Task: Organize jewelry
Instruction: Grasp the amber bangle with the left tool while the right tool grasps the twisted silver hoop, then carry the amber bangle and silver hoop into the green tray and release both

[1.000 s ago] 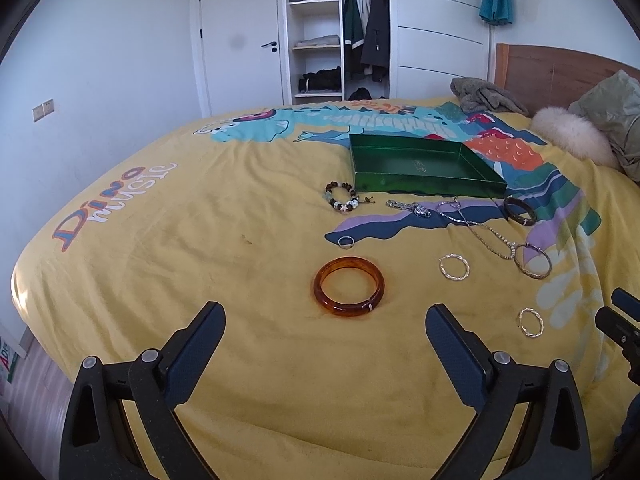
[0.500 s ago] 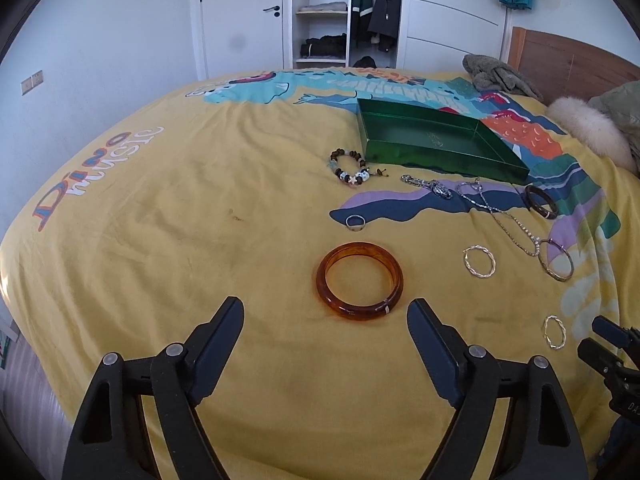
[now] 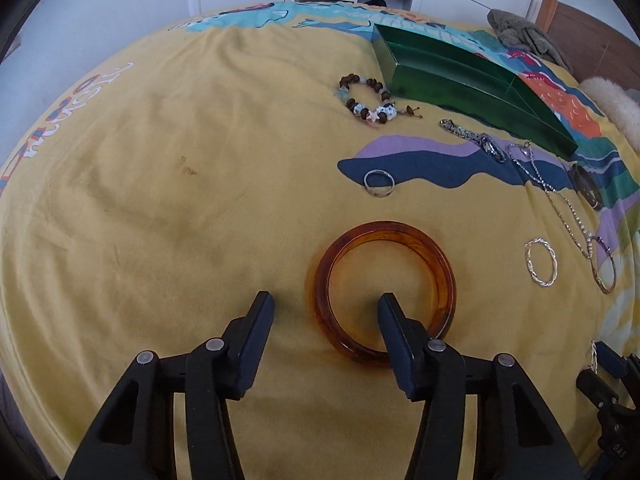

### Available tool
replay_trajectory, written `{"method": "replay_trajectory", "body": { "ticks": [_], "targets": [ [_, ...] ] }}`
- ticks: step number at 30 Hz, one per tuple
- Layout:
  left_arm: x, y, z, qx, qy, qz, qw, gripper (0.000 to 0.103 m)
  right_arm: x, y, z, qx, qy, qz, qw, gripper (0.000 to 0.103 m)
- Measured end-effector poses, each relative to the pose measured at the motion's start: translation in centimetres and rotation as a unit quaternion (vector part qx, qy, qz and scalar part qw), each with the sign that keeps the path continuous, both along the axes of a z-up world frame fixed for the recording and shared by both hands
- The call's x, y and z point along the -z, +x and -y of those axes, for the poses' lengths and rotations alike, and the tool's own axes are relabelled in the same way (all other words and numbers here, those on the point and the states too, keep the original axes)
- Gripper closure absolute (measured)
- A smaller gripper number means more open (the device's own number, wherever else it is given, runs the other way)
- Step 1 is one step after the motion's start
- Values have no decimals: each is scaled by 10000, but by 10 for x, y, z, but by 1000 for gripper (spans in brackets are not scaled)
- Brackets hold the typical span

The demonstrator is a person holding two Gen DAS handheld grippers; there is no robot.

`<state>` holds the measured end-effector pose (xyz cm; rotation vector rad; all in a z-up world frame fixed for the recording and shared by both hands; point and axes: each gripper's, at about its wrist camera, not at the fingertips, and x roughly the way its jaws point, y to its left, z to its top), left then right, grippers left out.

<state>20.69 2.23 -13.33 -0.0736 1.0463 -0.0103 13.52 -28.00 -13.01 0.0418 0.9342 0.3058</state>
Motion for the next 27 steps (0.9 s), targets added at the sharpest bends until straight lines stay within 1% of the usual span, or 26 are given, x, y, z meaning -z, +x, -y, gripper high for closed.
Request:
{"method": "replay_trajectory", "body": {
  "ticks": [1, 2, 3, 5, 6, 7, 8, 12, 17, 21, 27],
  "targets": [
    [1, 0, 0, 11, 8, -14, 10000, 52, 1, 1, 0, 2, -18, -23, 10000, 60],
    [2, 1, 1, 18, 14, -27, 10000, 55, 2, 2, 0, 7, -28, -36, 10000, 63],
    [2, 1, 1, 23, 18, -40, 10000, 58, 3, 3, 0, 12, -16, -51, 10000, 63],
    [3, 2, 0, 13, 31, -48, 10000, 75, 3, 3, 2, 10, 27, -65, 10000, 63],
    [2, 2, -2, 0, 28, -49, 10000, 80, 3, 3, 3, 0, 38, -61, 10000, 63],
    [2, 2, -3, -6, 13, -54, 10000, 89, 3, 3, 3, -9, 50, -52, 10000, 64],
    [2, 2, -4, -16, -6, -47, 10000, 92, 2, 2, 3, -12, 68, -36, 10000, 64],
    [-2, -3, -4, -32, 56, 52, 10000, 93, -3, -3, 4, -17, 150, 89, 9998, 64],
    [-15, -14, -4, -75, 189, 262, 9994, 94, -15, -13, 4, -27, 242, 286, 9993, 64],
    [-32, -25, -5, -82, 243, 464, 9986, 94, -30, -26, 3, -37, 299, 482, 9984, 64],
    [-67, -46, 0, -25, 240, 859, 9960, 94, -62, -49, 6, -49, 336, 875, 9956, 64]
  ]
}}
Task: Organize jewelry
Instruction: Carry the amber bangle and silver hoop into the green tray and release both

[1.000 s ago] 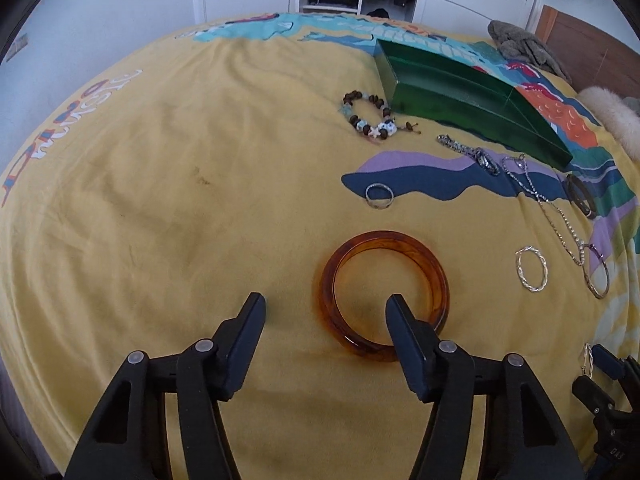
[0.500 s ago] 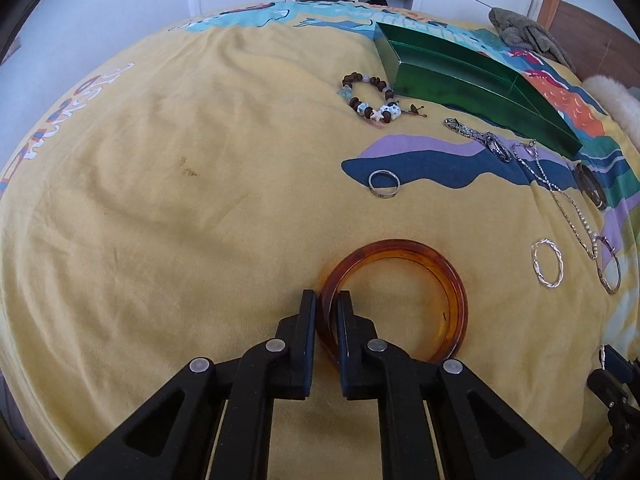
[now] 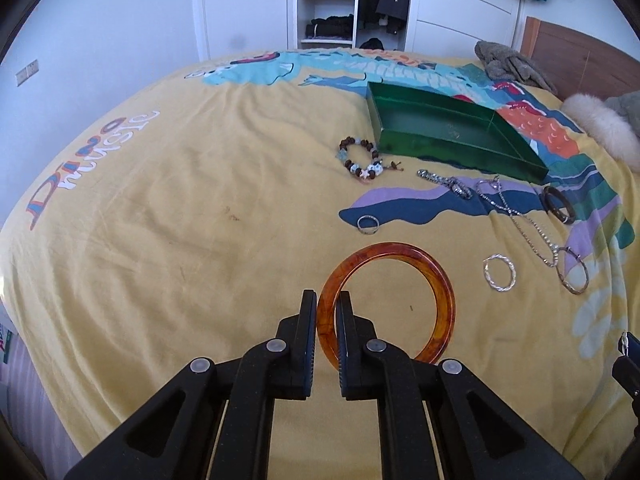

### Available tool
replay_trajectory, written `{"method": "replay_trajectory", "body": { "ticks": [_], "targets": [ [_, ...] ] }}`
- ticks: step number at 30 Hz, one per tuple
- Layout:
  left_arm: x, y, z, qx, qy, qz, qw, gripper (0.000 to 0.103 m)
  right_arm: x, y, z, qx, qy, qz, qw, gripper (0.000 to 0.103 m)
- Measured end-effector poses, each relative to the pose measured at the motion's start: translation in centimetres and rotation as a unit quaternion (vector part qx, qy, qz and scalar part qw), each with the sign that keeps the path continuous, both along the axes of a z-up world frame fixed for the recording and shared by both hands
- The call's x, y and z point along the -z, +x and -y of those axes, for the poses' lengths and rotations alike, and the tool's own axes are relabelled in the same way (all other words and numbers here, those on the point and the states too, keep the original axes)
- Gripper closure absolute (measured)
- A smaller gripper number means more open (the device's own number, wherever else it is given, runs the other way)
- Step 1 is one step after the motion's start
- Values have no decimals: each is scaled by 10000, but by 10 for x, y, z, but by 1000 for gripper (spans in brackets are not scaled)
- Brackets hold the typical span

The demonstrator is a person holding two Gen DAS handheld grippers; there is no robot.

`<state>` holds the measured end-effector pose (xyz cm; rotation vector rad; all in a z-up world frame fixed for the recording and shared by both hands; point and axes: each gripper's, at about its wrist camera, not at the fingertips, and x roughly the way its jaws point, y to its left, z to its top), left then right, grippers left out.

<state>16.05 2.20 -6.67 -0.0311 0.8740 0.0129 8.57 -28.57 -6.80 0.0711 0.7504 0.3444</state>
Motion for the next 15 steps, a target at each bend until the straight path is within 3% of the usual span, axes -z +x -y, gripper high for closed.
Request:
{"method": "replay_trajectory", "body": {
  "ticks": [15],
  "targets": [
    [-84, -69, 35, 305, 205, 1071, 9936, 94, -74, -55, 5, 43, 6, 843, 9964, 64]
  ]
}}
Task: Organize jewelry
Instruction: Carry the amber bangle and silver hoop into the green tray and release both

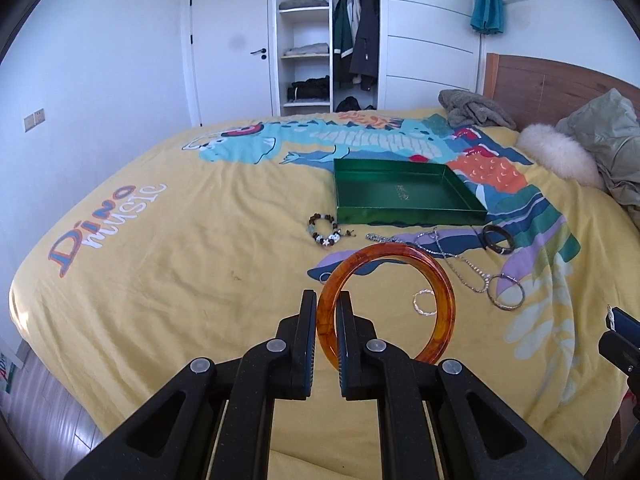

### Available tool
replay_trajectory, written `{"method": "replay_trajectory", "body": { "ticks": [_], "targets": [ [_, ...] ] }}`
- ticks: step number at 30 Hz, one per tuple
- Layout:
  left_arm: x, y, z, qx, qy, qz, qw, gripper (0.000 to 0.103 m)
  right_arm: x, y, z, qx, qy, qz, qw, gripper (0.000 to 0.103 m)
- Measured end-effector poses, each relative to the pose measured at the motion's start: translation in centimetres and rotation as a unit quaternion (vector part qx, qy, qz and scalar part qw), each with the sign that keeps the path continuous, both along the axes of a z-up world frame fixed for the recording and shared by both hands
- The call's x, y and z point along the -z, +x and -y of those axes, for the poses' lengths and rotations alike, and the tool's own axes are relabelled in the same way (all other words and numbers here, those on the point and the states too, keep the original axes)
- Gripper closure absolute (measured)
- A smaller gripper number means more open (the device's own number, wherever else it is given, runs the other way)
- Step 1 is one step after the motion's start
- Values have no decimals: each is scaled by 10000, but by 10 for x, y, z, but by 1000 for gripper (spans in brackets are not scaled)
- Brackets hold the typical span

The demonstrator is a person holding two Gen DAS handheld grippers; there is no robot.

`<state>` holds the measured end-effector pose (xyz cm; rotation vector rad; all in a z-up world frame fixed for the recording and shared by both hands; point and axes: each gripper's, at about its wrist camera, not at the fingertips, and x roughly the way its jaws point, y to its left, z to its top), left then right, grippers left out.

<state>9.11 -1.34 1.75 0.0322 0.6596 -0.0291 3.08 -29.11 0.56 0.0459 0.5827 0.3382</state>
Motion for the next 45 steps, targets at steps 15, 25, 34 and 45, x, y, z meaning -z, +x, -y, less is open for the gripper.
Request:
{"method": "replay_trajectory", "body": {
  "ticks": [15, 25, 34, 45],
  "targets": [
    [-70, -21, 22, 282, 65, 814, 9963, 94, -55, -10, 11, 91, 26, 588, 9982, 64],
    [-136, 67, 27, 339, -89, 1007, 9943, 94, -143, 66, 21, 331, -70, 1298, 9910, 64],
    [-95, 220, 52, 222, 37, 392, 9990, 94, -144, 223, 25, 578, -173, 1090, 9922, 64],
    [58, 378, 88, 209, -24, -1011, 9947, 94, 35, 410, 36, 834, -1, -669, 9943, 64]
  ]
}}
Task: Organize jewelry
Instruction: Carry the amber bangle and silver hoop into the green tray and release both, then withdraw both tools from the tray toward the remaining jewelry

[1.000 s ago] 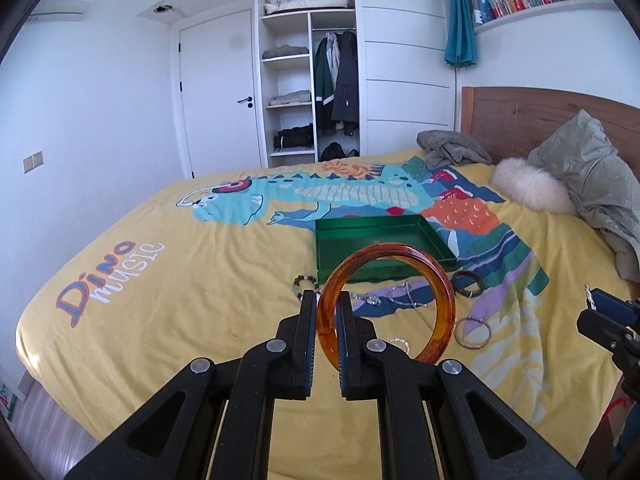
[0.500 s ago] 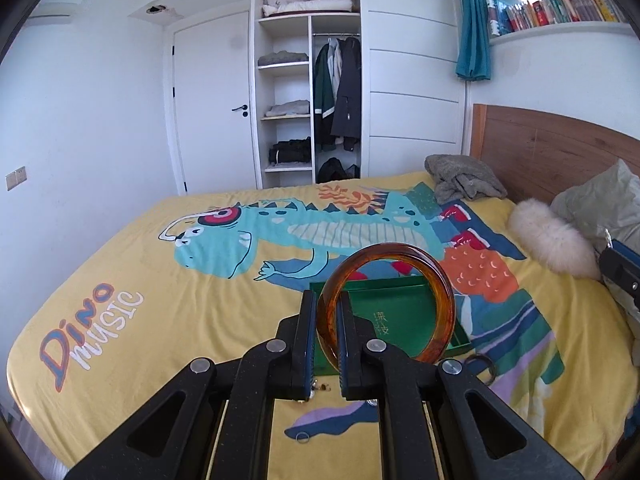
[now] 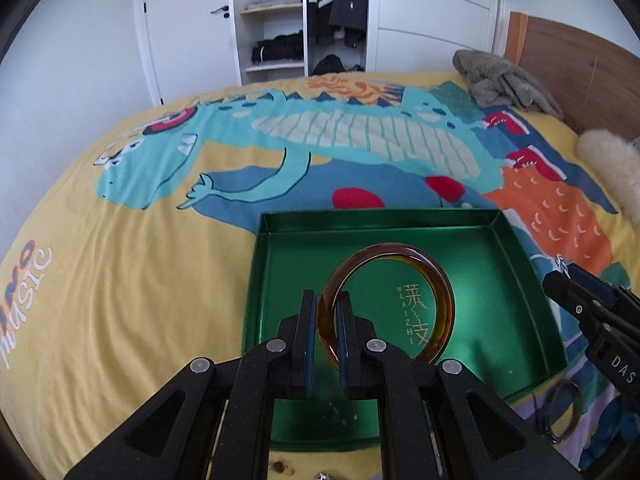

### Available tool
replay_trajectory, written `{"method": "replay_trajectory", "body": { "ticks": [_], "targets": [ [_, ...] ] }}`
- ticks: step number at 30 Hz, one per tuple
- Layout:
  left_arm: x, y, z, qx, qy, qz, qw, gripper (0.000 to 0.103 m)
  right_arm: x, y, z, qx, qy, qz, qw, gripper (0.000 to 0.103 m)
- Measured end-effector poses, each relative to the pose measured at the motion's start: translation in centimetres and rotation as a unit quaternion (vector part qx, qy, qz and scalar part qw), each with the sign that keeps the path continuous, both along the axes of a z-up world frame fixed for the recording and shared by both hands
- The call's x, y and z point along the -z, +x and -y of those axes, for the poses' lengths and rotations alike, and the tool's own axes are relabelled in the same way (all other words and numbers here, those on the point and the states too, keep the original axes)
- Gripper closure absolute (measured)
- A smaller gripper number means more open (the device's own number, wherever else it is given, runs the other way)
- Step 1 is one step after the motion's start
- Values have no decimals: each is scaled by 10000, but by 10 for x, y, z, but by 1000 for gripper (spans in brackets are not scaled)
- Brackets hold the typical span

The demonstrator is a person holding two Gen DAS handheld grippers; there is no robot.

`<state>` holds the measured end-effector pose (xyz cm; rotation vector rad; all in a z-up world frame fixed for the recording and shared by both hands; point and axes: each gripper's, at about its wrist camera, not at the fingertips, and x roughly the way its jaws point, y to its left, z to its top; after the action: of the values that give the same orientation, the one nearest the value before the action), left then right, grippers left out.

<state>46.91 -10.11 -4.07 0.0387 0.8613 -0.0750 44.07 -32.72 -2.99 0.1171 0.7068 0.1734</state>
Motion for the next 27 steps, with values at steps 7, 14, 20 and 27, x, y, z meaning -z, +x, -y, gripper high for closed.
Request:
{"method": "replay_trajectory", "body": {
  "ticks": [7, 14, 20, 27],
  "targets": [
    [48, 36, 9, -122, 220, -497, 9985, 94, 63, 42, -5, -37, -280, -741, 9968, 64],
    [63, 46, 6, -221, 351, -673, 9969, 93, 81, 54, -9, -58, -617, -968, 9934, 62],
    [55, 42, 1, -182, 275, -562, 9979, 75, 79, 59, -11, -96, -717, -1079, 9915, 61],
    [-4, -7, -14, -81, 193, 158, 9997, 63, 23, 15, 2, -76, -320, -425, 9986, 59]
  ]
}}
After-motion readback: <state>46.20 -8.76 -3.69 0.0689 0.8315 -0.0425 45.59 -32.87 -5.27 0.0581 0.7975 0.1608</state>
